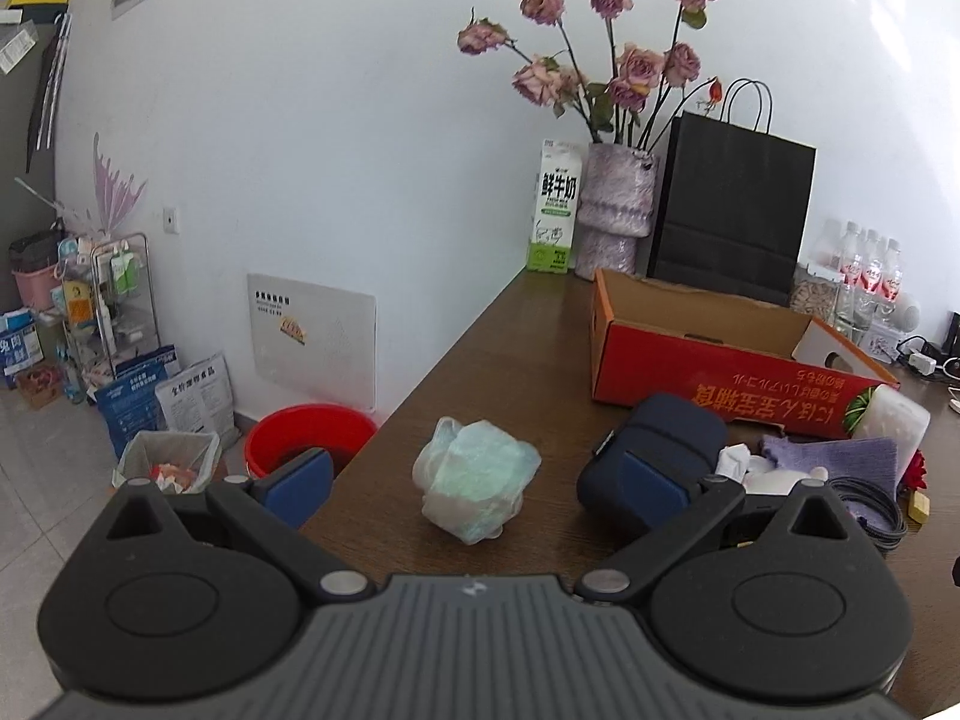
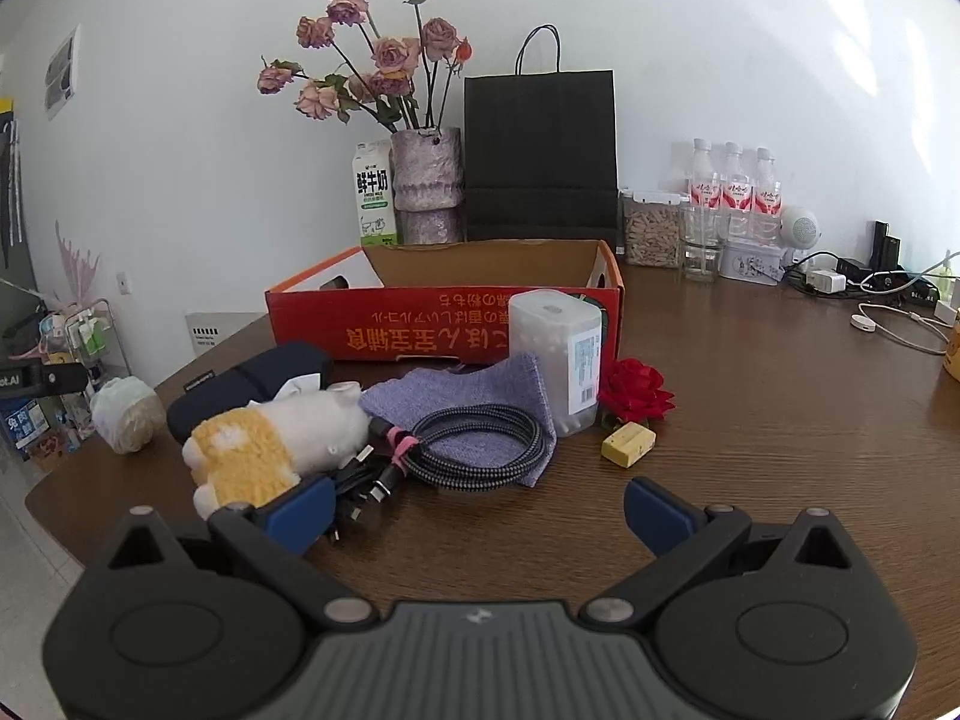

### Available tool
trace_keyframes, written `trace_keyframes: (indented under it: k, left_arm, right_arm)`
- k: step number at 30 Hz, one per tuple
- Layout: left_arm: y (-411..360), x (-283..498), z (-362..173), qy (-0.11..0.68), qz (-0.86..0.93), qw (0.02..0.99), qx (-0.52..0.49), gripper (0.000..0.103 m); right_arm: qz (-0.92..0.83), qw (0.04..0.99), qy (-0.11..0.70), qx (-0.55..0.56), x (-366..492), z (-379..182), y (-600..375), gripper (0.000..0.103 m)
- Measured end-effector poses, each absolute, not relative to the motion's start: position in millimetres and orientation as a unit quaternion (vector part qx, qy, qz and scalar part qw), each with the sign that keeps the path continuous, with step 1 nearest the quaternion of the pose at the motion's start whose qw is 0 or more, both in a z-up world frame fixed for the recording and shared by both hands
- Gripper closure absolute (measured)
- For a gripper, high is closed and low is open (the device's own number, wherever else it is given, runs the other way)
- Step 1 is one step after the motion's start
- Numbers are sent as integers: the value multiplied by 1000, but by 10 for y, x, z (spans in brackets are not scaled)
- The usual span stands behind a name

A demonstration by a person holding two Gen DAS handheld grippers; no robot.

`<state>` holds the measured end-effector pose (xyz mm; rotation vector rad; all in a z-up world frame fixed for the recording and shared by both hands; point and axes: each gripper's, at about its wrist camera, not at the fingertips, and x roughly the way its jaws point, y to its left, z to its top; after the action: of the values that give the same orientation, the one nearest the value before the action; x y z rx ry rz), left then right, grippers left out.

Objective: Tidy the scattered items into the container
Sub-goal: 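Move both grippers back toward the scattered items on the table, then grasp the plastic-wrapped green item with left gripper while right grasps the plush toy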

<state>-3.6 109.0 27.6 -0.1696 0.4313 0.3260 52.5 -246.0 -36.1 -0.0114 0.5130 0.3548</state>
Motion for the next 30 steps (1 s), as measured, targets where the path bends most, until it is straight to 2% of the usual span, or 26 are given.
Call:
trace_keyframes:
  k: [12,21,27,29,30]
  left_arm:
    - [1174,230,60,242,177,951,-80,0]
    - [1315,173,58,238,174,953,-64,0]
    - [1498,72,50,237,157,957,-63,0]
    - [1554,70,32,239,151,957,-65,0]
    - [1583,79,19,240,148,957,-67,0]
  right_arm:
    - [181,945,273,6,658,-438,-2456,0]
    - [277,924,260,-32,713,-319,-1813,2]
    - [303,908,283,-55,799,-386,-1360,19]
    - [307,904,291,-65,831,-425,-1233,36]
    - [310,900,298,-70,852,-447,-1174,39]
